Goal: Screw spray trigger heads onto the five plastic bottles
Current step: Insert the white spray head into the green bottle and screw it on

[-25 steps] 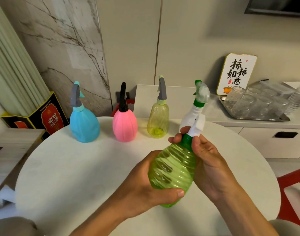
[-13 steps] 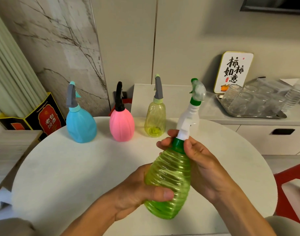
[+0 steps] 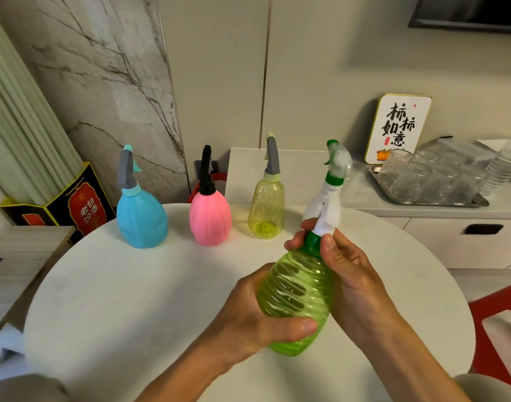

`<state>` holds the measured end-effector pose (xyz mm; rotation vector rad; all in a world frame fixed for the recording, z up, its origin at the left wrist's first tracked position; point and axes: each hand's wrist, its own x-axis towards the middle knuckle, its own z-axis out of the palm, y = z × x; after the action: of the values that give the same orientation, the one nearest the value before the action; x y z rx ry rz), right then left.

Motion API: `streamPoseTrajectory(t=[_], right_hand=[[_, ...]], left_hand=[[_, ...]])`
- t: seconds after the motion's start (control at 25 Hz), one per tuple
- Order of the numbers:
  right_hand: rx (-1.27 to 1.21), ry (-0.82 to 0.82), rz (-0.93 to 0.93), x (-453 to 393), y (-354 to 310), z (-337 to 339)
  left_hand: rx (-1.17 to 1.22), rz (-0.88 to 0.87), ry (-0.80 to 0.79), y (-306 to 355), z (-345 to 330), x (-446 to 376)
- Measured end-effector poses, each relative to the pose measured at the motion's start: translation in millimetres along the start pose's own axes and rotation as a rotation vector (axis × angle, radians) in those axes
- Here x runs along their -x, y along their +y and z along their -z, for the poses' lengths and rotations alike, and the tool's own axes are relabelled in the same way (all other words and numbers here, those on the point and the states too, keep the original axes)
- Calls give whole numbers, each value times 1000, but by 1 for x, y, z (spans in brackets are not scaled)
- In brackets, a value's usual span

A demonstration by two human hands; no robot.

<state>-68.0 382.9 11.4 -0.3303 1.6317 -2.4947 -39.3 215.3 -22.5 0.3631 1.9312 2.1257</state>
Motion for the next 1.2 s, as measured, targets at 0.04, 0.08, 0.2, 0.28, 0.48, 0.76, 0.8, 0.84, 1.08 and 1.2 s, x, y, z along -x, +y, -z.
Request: streamPoseTrajectory(t=[0.04,0.08,0.2,0.28,0.48,0.76,0.8,0.84,1.08,1.2], right_hand=[[79,13,27,0,0,-1],[172,0,46,1,-1,-3],[382,-141,9,10,7,-14],[469,-121,22,14,13,-19],[504,269,249,6,-45,34],[730,660,231,-72,-61,174],[736,634,180,-81,-44,187],[718,589,109,-87,-27,198],[626,376,-14,-97,4,232],[597,252,-45,-97,-4,241]], left_hand=[[-51,-36,69,0,0,-1],[-87,-65,143,0,-2,-1],[-47,-113,283,1,-3,0],[-64,-120,255,3,-1,-1],[-209,-21,166,2,7,3],[-307,53,194,-5,-1,-1],[-309,57,185,-6,-2,0],[-301,64,178,-9,-1,0],[-172,185,127,-18,6,-6],[-136,206,88,-15,9,-11]])
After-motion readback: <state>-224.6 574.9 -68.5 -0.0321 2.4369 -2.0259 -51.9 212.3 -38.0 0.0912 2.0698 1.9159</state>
